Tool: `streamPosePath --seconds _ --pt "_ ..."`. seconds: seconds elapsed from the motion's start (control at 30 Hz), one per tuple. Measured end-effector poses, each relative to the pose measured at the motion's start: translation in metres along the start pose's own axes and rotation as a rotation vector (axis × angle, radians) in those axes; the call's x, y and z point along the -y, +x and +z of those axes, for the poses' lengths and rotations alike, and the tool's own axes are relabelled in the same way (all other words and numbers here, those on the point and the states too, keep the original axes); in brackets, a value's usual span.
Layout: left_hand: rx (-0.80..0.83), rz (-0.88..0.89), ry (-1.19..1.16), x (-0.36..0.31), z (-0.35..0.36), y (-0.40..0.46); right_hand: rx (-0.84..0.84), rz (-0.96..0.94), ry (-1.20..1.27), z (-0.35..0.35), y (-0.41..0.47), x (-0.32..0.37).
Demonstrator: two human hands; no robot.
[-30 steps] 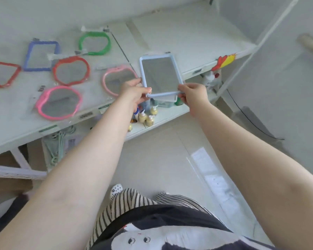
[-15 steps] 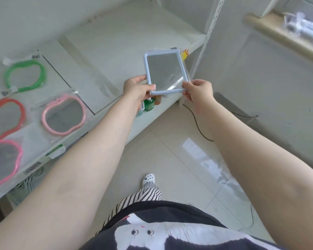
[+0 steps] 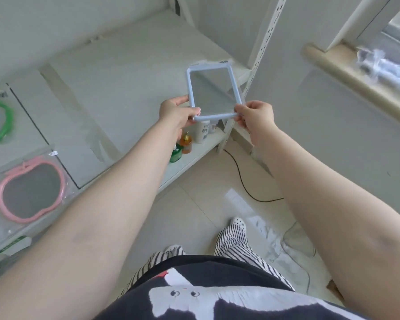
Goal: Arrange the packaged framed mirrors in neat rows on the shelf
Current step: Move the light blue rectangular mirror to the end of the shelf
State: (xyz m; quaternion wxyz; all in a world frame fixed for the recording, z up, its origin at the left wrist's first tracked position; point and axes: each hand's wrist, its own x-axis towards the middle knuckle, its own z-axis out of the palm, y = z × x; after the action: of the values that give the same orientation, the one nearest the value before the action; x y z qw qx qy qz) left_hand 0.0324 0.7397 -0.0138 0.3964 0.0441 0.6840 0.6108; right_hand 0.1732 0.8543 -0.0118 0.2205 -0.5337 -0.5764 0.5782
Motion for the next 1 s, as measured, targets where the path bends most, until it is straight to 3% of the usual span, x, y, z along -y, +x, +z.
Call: streamPosePath --seconds 0.37,0.63,1.0 --pt "-0.207 -0.001 -0.191 -0.017 0.084 0.050 0.233 -0.029 -0.140 -0.032 0.126 0.044" --pt "-0.312 -0.003 -0.266 -0.044 0.083 0.099 0.331 -0.039 -0.183 0.008 0.185 0.072" --pt "-0.346 0.017 -0.200 -0.099 0.070 0.182 0.363 -0.029 -0.120 0.071 0.267 0.115"
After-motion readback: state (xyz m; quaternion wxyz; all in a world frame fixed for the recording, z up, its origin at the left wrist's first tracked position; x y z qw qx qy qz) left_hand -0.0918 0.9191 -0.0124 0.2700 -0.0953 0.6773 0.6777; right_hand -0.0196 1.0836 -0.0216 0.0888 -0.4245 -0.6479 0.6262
